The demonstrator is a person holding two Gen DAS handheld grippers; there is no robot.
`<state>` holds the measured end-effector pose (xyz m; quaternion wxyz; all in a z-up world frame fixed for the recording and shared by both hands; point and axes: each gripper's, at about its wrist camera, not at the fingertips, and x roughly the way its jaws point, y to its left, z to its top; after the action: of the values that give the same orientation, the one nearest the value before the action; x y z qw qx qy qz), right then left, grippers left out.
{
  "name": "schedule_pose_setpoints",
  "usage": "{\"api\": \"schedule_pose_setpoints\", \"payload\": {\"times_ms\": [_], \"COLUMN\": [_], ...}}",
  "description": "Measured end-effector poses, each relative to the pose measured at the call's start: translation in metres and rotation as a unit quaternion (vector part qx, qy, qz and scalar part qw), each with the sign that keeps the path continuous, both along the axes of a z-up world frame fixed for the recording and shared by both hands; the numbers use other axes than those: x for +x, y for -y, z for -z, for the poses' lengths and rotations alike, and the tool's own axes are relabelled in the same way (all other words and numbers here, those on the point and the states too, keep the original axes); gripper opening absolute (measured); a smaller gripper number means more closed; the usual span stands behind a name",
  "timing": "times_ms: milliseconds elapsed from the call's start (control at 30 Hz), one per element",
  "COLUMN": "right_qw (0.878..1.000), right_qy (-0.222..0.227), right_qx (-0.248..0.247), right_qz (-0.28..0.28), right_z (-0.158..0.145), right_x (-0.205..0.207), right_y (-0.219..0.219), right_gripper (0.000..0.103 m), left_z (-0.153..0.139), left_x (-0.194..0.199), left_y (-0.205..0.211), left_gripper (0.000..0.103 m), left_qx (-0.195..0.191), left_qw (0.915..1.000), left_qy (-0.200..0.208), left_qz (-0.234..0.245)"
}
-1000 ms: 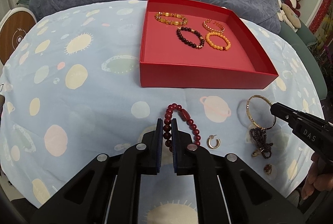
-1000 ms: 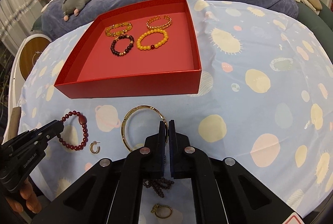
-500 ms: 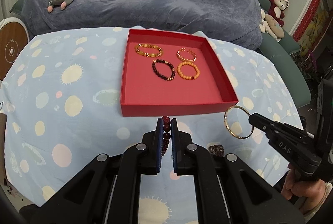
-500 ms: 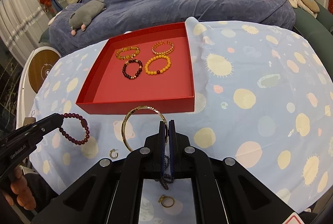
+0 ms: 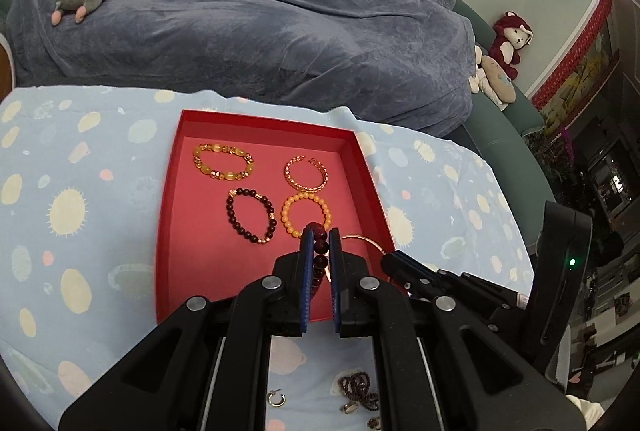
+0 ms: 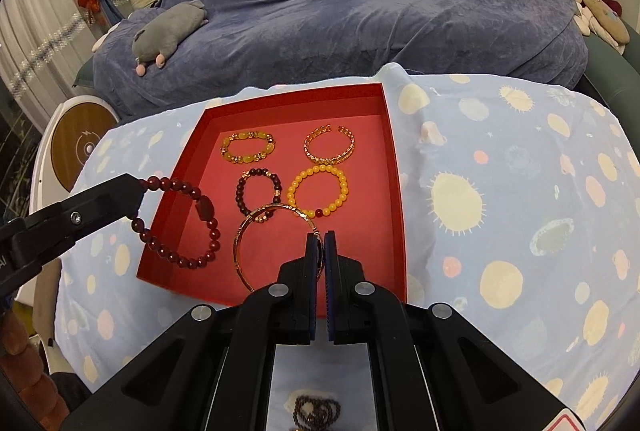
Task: Organize jewelry
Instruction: 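Carry both bracelets into the red box and open both grippers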
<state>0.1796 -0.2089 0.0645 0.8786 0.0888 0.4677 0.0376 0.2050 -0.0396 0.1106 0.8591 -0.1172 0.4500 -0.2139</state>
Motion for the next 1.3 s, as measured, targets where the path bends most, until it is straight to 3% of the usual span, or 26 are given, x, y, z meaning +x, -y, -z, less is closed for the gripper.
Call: {"api": "schedule_pose_setpoints", "payload": {"times_ms": [100, 233, 533, 633, 700, 800, 867, 1300], "right_qw": [1.0, 0.999, 0.998, 0.998, 0.999, 0.999, 0.999, 1.0], "right_qy": [-0.016, -0.038, -0.05, -0.048, -0.04, -0.031, -0.027, -0.011], "right_qx": [-0.006, -0.01, -0.02, -0.026, -0.031, -0.029, -0.026, -0.017], "right_qz": [-0.003, -0.006, -0.01, -0.014, -0.012, -0.008, -0.005, 0.009], "right_z": [0.017, 0.039, 0.058, 0.058, 0.056, 0.051, 0.048, 0.022], "right_x": [0.012, 0.02, 0.029, 0.03, 0.029, 0.026, 0.023, -0.008], "right_y": [-0.006, -0.009, -0.013, -0.017, -0.018, -0.018, -0.017, -0.007], "right_gripper": [0.003, 0.003, 0.003, 0.004, 0.01, 0.021, 0.023, 0.023], "left_z": [0.025, 0.06, 0.092, 0.095, 0.093, 0.088, 0.084, 0.064], "left_x": [0.016, 0.027, 0.032, 0.032, 0.03, 0.028, 0.025, -0.006], "left_y": [0.002, -0.002, -0.025, -0.027, -0.027, -0.027, -0.027, -0.023], "left_gripper": [0.007, 0.007, 0.008, 0.008, 0.01, 0.027, 0.03, 0.03], "left_qx": [0.003, 0.037, 0.105, 0.117, 0.127, 0.129, 0.133, 0.133], "left_qw": [0.9996, 0.9977, 0.9922, 0.991, 0.9898, 0.9898, 0.9894, 0.9899], "left_qy": [-0.027, -0.054, -0.058, -0.054, -0.044, -0.025, -0.017, -0.004], "left_qz": [-0.008, -0.017, -0.034, -0.038, -0.047, -0.056, -0.056, -0.049]}}
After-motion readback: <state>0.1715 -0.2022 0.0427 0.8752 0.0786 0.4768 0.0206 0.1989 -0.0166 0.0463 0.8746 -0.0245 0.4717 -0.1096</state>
